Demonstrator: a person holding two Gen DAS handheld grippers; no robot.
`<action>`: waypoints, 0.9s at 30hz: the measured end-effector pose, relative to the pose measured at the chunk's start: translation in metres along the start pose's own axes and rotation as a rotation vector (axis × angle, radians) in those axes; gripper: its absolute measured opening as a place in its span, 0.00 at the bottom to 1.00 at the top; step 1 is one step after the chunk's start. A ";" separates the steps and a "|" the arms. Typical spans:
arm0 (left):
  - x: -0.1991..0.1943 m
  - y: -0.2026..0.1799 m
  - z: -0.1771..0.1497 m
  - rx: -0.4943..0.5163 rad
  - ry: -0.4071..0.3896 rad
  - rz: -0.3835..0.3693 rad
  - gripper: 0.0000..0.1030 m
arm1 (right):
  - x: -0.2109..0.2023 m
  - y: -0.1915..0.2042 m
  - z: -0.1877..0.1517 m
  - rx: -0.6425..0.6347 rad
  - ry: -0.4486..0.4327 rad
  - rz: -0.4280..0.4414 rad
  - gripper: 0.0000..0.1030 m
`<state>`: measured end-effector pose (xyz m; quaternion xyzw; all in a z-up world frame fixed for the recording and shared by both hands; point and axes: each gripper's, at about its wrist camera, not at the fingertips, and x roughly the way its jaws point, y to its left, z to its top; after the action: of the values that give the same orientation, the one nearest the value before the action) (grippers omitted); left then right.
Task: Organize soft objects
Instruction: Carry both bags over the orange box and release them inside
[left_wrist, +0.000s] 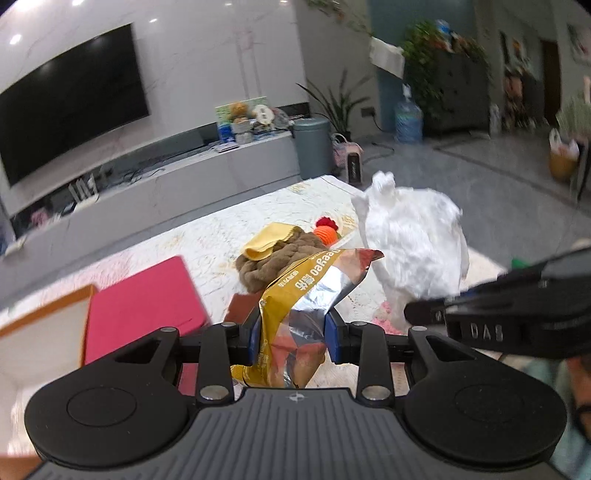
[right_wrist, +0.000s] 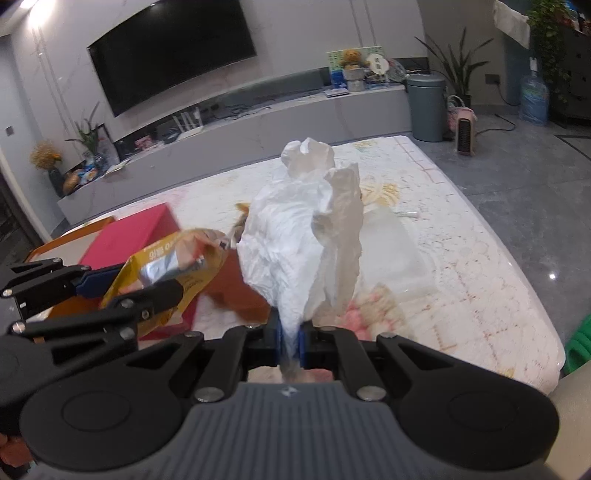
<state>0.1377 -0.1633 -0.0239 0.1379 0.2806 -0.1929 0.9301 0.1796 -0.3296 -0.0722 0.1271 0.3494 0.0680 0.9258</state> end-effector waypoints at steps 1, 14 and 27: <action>-0.006 0.004 -0.001 -0.022 -0.008 -0.004 0.37 | -0.003 0.004 -0.002 -0.009 0.004 0.007 0.05; -0.088 0.074 -0.023 -0.265 -0.109 0.029 0.37 | -0.043 0.079 -0.017 -0.124 0.017 0.101 0.05; -0.150 0.196 -0.020 -0.425 -0.155 0.239 0.37 | -0.056 0.193 0.014 -0.295 -0.008 0.313 0.06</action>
<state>0.0992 0.0602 0.0756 -0.0438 0.2245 -0.0280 0.9731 0.1400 -0.1589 0.0278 0.0433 0.3082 0.2611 0.9138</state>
